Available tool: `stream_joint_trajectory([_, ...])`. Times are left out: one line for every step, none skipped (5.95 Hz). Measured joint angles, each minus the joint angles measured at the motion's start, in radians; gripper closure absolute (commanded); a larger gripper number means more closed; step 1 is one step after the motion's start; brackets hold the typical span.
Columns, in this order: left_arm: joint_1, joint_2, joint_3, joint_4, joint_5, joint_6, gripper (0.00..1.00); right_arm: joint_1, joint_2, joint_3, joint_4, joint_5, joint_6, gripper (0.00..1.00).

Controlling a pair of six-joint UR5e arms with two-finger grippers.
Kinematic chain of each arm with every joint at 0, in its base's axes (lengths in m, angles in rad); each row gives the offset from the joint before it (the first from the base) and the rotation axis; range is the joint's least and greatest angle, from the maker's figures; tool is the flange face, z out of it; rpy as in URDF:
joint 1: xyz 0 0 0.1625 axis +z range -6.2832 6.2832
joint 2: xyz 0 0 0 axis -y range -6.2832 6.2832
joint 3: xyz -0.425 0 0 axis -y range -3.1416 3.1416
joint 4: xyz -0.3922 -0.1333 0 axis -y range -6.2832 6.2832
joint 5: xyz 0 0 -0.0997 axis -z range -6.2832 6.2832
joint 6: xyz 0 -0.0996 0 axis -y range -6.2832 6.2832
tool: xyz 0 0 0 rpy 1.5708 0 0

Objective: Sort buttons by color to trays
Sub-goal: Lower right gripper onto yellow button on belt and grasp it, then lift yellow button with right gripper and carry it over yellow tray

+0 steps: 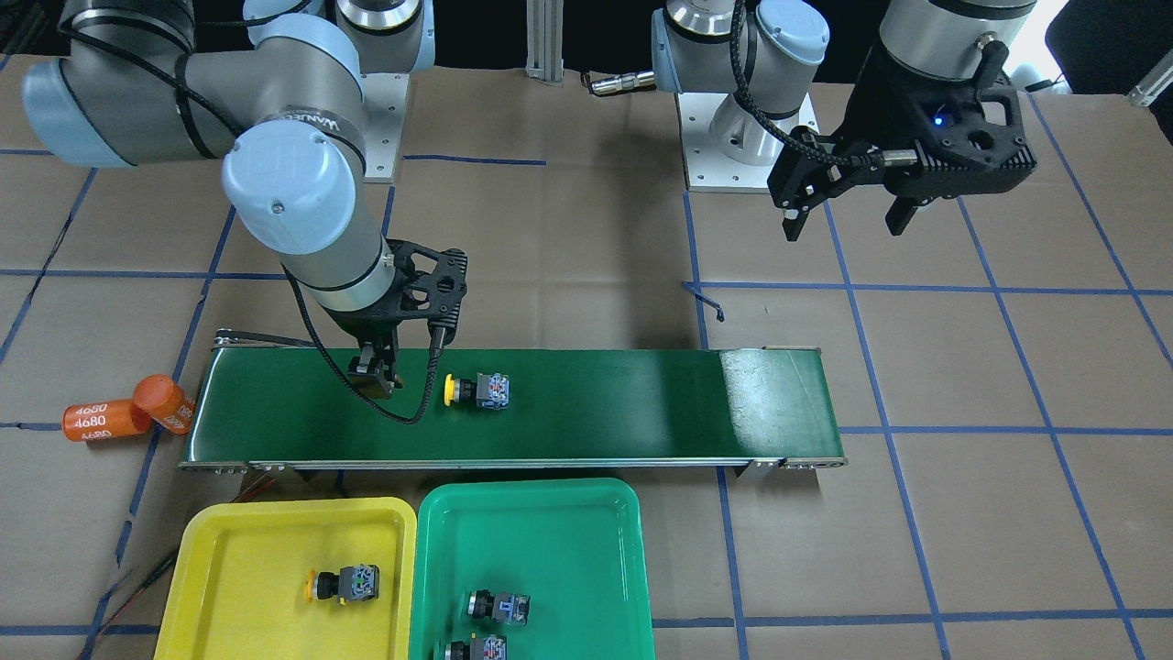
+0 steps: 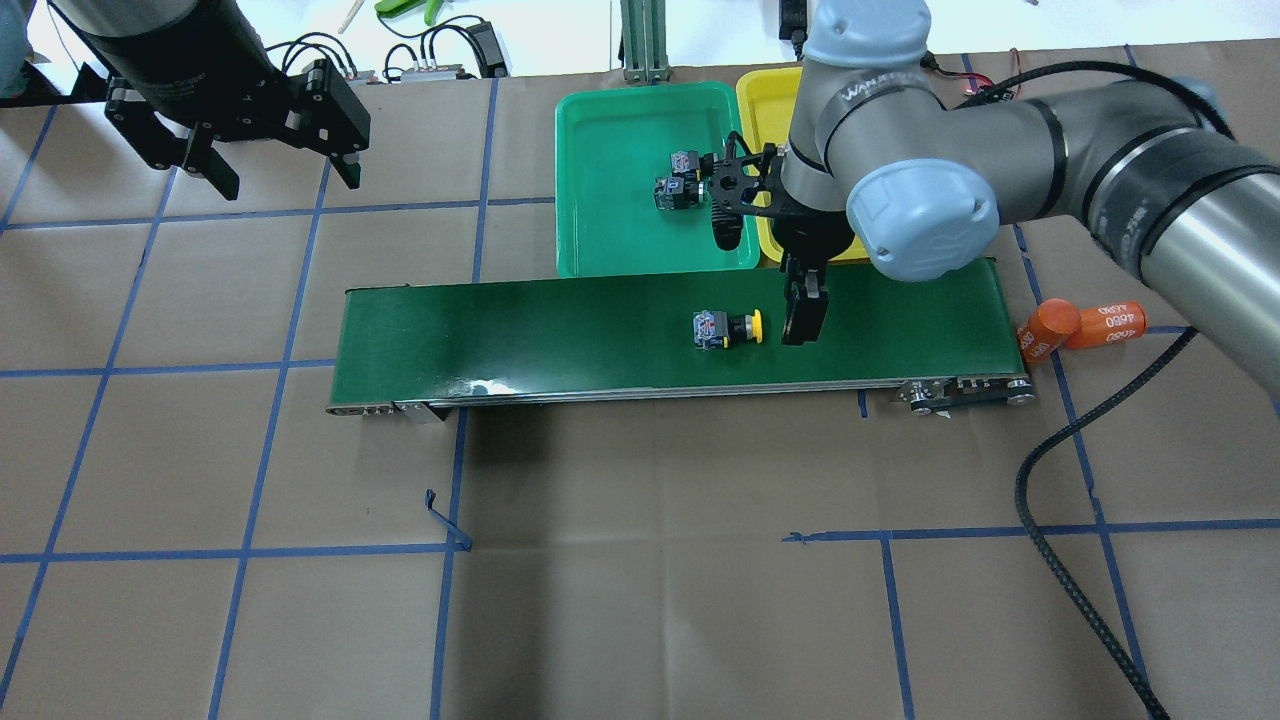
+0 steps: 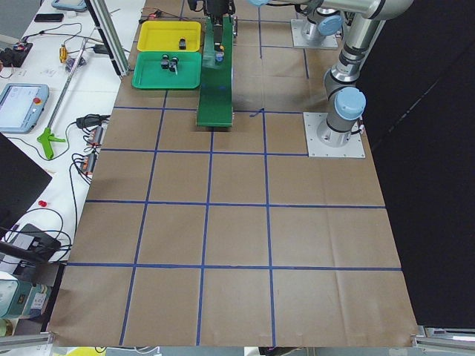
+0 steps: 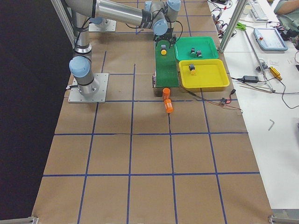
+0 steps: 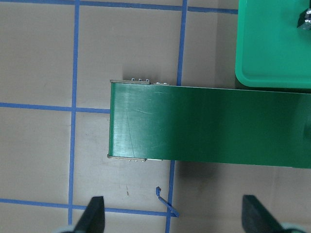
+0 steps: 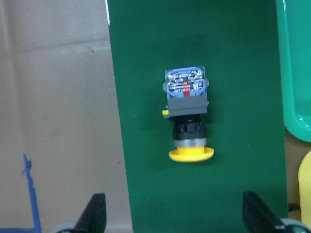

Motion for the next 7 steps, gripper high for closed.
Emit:
stream_joint_trajectory([0.0, 0.0, -0.001, 0.0, 0.0, -0.002, 0.02, 0.002, 0.003, 0.072, -0.148, -0.003, -0.011, 0.0])
stream_joint_trajectory([-0.001, 0.0, -0.001, 0.0, 0.0, -0.003, 0.02, -0.001, 0.004, 0.111, -0.236, -0.007, -0.039, 0.0])
stream_joint_trajectory([-0.001, 0.0, -0.001, 0.0, 0.0, -0.002, 0.02, -0.009, 0.006, 0.124, -0.266, -0.01, -0.088, 0.0])
stream_joint_trajectory([-0.001, 0.0, -0.001, 0.0, -0.001, -0.001, 0.02, -0.017, 0.006, 0.13, -0.273, -0.014, -0.129, 0.0])
stream_joint_trajectory([-0.001, 0.0, -0.001, 0.0, -0.001, 0.0, 0.02, -0.038, 0.006, 0.137, -0.268, -0.017, -0.148, 0.06])
stream_joint_trajectory([-0.001, 0.0, -0.002, 0.0, -0.002, 0.001, 0.02, -0.076, 0.004, 0.15, -0.261, -0.018, -0.158, 0.2])
stream_joint_trajectory([-0.001, 0.0, -0.003, 0.0, -0.002, 0.004, 0.02, -0.114, 0.001, 0.162, -0.258, -0.024, -0.179, 0.39])
